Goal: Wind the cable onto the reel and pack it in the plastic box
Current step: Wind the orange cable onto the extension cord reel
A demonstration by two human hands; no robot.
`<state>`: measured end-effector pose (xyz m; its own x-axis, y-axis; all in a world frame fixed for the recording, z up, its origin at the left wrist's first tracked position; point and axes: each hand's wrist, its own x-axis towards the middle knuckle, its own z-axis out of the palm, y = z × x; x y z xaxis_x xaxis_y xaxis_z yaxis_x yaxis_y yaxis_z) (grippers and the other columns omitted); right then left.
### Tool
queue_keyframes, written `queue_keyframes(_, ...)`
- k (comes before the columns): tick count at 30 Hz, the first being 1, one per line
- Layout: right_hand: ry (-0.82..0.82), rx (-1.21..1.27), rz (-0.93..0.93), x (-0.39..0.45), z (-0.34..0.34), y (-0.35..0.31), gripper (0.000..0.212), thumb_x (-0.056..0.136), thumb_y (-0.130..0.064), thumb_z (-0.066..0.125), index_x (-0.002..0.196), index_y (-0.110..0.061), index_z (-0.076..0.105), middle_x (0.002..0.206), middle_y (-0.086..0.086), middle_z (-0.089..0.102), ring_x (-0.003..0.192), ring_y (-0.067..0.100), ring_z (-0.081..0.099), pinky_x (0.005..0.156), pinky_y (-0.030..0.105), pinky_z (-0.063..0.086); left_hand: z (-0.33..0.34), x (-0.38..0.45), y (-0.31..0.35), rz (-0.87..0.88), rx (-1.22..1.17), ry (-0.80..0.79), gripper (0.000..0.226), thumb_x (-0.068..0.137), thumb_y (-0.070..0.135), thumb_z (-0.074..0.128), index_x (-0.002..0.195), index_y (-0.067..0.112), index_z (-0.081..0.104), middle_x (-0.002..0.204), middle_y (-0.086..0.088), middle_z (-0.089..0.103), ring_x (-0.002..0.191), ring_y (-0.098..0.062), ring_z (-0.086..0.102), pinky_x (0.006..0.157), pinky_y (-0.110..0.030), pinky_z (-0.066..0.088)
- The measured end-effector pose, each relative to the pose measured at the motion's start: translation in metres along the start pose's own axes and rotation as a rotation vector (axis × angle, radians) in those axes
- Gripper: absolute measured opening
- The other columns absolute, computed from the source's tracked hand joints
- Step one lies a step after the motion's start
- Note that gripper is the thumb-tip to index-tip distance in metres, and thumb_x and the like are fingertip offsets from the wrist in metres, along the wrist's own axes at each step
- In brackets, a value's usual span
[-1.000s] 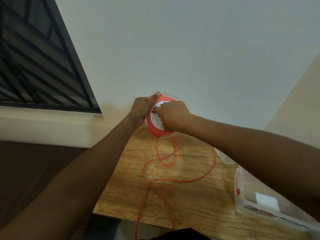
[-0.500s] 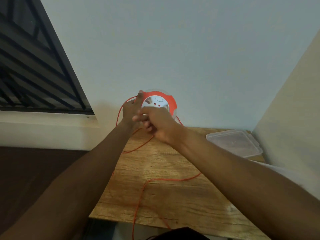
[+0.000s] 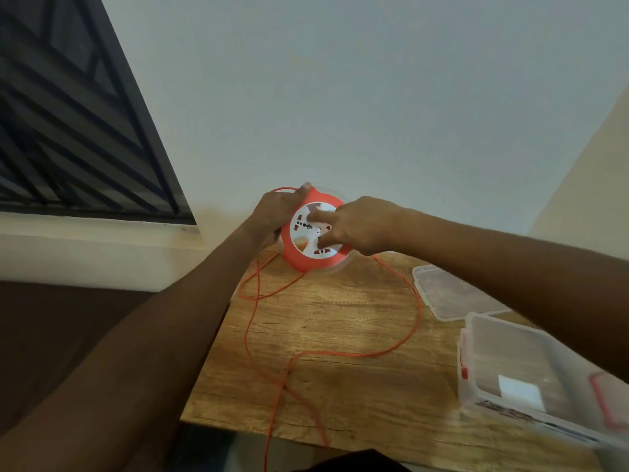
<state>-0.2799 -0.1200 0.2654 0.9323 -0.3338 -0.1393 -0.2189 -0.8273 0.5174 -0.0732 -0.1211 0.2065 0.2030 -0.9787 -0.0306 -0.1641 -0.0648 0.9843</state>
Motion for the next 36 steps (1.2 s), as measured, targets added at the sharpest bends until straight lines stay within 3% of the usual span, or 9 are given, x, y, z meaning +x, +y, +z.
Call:
queue_keyframes(4, -0.005, -0.121, -0.149, 0.0, -0.005, -0.01, 0.052, 0.087, -0.024, 0.069, 0.134, -0.039, 0.051, 0.15, 0.008, 0.034, 0.11, 0.034, 0.059, 0.06, 0.037, 0.05, 0.013, -0.001, 0.005, -0.015, 0.077, -0.081, 0.051, 0.096, 0.058, 0.06, 0.121, 0.015, 0.069, 0.112, -0.01, 0.079, 0.098, -0.032, 0.077, 0.089, -0.048, 0.063)
queue_keyframes(8, -0.041, -0.182, -0.181, 0.002, -0.012, -0.011, 0.079, 0.075, -0.025, 0.082, 0.141, -0.036, 0.041, 0.142, 0.008, 0.037, 0.103, 0.03, 0.061, 0.056, 0.035, 0.043, 0.02, -0.003, 0.005, -0.037, 0.066, -0.167, 0.041, 0.095, 0.057, 0.063, 0.093, 0.018, 0.077, 0.098, -0.011, 0.081, 0.09, -0.031, 0.079, 0.082, -0.045, 0.064)
queue_keyframes(10, -0.055, -0.223, -0.17, 0.0, -0.013, -0.009, 0.084, 0.072, -0.027, 0.085, 0.143, -0.033, 0.039, 0.139, 0.01, 0.039, 0.104, 0.03, 0.061, 0.058, 0.037, 0.047, 0.02, -0.003, 0.004, -0.037, 0.043, -0.191, 0.048, 0.093, 0.057, 0.065, 0.094, 0.01, 0.078, 0.098, -0.016, 0.08, 0.089, -0.034, 0.078, 0.081, -0.047, 0.064)
queue_keyframes(17, -0.115, -0.264, -0.009, 0.003, -0.014, -0.019, 0.07, 0.085, -0.033, 0.073, 0.145, -0.041, 0.038, 0.13, 0.014, 0.051, 0.112, 0.037, 0.058, 0.066, 0.038, 0.049, 0.02, 0.003, 0.004, -0.029, 0.025, -0.156, 0.038, 0.094, 0.055, 0.066, 0.1, 0.018, 0.075, 0.095, -0.007, 0.083, 0.083, -0.025, 0.08, 0.067, -0.034, 0.064)
queue_keyframes(23, 0.02, -0.305, -0.026, 0.003, 0.001, -0.017, 0.068, 0.081, -0.034, 0.076, 0.142, -0.031, 0.045, 0.124, 0.007, 0.064, 0.106, 0.03, 0.065, 0.069, 0.038, 0.055, 0.019, 0.003, 0.002, -0.013, 0.025, -0.108, 0.037, 0.093, 0.058, 0.065, 0.1, 0.023, 0.075, 0.093, -0.001, 0.083, 0.082, -0.022, 0.08, 0.068, -0.035, 0.064)
queue_keyframes(27, 0.177, 0.079, 0.334, 0.009, 0.013, -0.015, 0.057, 0.082, -0.05, 0.063, 0.134, -0.028, 0.051, 0.107, 0.001, 0.069, 0.09, 0.026, 0.068, 0.061, 0.031, 0.043, 0.028, 0.003, -0.001, 0.021, -0.044, 0.039, 0.041, 0.089, 0.056, 0.071, 0.089, 0.016, 0.079, 0.093, -0.011, 0.082, 0.083, -0.026, 0.079, 0.079, -0.042, 0.064)
queue_keyframes(30, 0.256, 0.471, 0.693, 0.012, 0.024, -0.02, 0.062, 0.08, -0.061, 0.058, 0.131, -0.027, 0.052, 0.11, -0.001, 0.068, 0.096, 0.025, 0.066, 0.07, 0.032, 0.046, 0.034, 0.003, -0.003, 0.042, -0.109, 0.161, 0.057, 0.086, 0.058, 0.072, 0.077, 0.001, 0.073, 0.085, -0.021, 0.077, 0.071, -0.03, 0.071, 0.071, -0.042, 0.059)
queue_keyframes(33, 0.363, 1.093, 1.018, 0.017, 0.031, -0.032, 0.058, 0.084, -0.053, 0.059, 0.132, -0.019, 0.054, 0.127, 0.004, 0.062, 0.109, 0.026, 0.062, 0.085, 0.038, 0.052, 0.04, 0.002, -0.006, 0.093, -0.057, 0.227, 0.08, 0.081, 0.065, 0.07, 0.087, -0.015, 0.065, 0.082, -0.031, 0.069, 0.071, -0.028, 0.061, 0.067, -0.045, 0.053)
queue_keyframes(36, 0.33, 1.619, 1.073, 0.018, 0.042, -0.046, 0.069, 0.083, -0.035, 0.066, 0.142, -0.017, 0.036, 0.117, 0.01, 0.063, 0.073, 0.021, 0.073, 0.054, 0.031, 0.056, 0.042, 0.001, -0.015, 0.119, 0.015, 0.224, 0.075, 0.082, 0.064, 0.07, 0.084, -0.011, 0.068, 0.083, -0.031, 0.072, 0.068, -0.026, 0.065, 0.068, -0.05, 0.058)
